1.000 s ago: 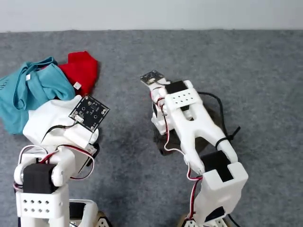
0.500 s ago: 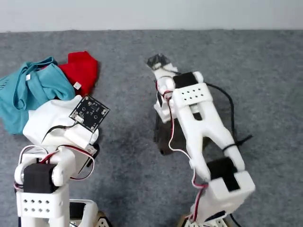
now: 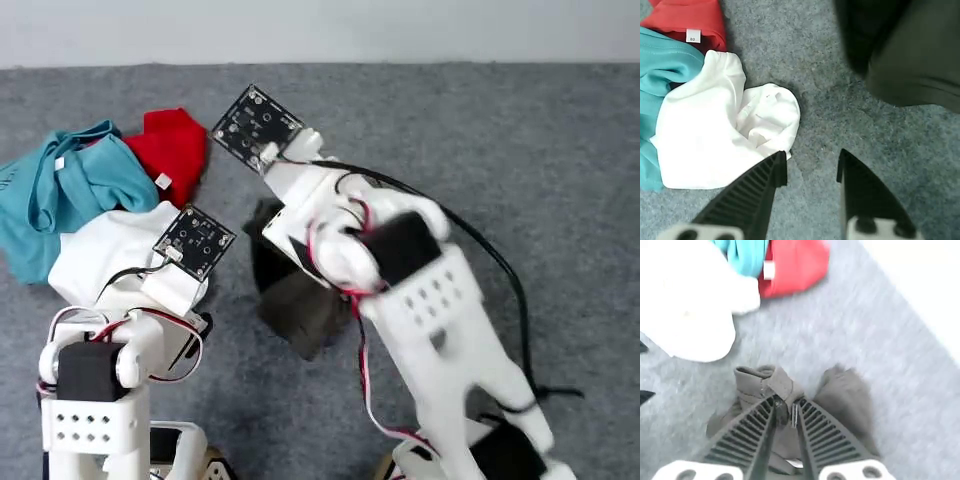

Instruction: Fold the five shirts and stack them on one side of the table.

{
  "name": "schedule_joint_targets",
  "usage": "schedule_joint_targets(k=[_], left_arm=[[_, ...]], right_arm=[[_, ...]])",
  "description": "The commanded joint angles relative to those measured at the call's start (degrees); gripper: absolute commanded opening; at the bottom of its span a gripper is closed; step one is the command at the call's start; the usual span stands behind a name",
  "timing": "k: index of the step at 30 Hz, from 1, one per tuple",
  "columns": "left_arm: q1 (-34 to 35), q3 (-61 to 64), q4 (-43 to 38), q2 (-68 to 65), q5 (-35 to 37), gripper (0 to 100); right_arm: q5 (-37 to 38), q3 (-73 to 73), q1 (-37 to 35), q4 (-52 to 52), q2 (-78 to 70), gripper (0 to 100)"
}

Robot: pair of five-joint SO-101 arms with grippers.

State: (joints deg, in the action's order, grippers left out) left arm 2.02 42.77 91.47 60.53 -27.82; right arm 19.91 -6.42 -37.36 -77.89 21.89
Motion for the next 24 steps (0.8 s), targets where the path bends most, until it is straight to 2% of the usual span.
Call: schedule_joint_targets(k=[1, 5, 9, 11, 15, 20, 24], left_arm=[[-0.5, -0.3, -0.9, 0.8, -0.5, 17], [-0.5, -0.3, -0.9, 0.8, -0.5, 17], [-0.5, -0.3, -0.9, 0.8, -0.5, 17], [-0.5, -0.3, -0.9, 0.8, -0.5, 17], [-0.5, -0.3, -0.9, 0.8, -0.5, 17], [-0.5, -0.3, -0.9, 0.8, -0.5, 17], [-0.5, -0.3, -0.9, 0.8, -0.5, 17]], right_arm=[[0.9, -3.0, 1.7, 1.8, 7.0, 0.9], [-0.4, -6.0, 12.1, 1.7, 9.1, 0.9], [-7.7, -7.1, 25.9, 5.1, 9.0, 0.9], [-10.9, -7.0, 30.3, 7.3, 9.0, 0.9], [-12.8, -9.7, 31.3, 10.0, 9.8, 0.9], [-12.8, -23.3, 32.0, 9.7, 9.5, 0.9], [-12.8, -33.9, 36.8, 7.0, 9.4, 0.9]])
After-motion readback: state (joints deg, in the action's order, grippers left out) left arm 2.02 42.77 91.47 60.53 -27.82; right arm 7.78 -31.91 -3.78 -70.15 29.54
